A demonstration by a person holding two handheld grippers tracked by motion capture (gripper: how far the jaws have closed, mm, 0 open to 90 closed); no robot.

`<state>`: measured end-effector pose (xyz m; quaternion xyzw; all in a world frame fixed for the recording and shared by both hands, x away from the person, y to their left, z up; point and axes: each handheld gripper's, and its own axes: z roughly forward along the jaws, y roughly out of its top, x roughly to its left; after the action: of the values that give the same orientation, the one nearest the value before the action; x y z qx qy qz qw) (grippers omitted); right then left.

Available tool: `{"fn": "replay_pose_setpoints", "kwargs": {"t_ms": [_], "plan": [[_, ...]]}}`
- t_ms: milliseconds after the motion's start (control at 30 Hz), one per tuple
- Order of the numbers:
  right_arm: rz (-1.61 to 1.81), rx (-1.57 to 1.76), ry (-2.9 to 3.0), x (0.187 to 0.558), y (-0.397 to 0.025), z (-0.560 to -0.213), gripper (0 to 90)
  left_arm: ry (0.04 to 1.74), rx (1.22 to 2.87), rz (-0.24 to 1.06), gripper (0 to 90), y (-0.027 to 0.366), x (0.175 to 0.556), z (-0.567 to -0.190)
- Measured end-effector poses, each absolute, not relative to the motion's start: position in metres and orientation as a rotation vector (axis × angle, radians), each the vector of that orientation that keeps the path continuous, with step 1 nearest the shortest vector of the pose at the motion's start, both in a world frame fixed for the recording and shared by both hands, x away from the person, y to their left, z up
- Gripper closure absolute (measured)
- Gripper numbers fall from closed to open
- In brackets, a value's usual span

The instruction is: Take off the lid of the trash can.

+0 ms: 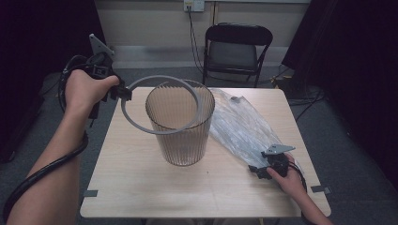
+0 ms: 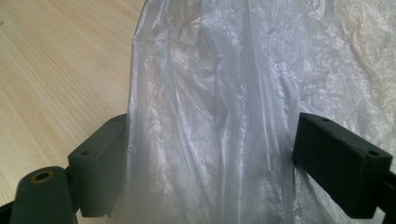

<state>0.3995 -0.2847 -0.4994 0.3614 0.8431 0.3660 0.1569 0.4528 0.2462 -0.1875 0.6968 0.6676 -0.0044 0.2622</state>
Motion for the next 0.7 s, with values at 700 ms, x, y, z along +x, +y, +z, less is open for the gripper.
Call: {"fn": "replay_pose_setpoints", "kwargs": {"t_ms": [700], "plan": [[1.049, 1.033, 2.411, 0.4, -0.285, -0.499, 13.4, 1.83, 1.872, -0.036, 84.0, 0.289, 0.42, -0.186]]}}
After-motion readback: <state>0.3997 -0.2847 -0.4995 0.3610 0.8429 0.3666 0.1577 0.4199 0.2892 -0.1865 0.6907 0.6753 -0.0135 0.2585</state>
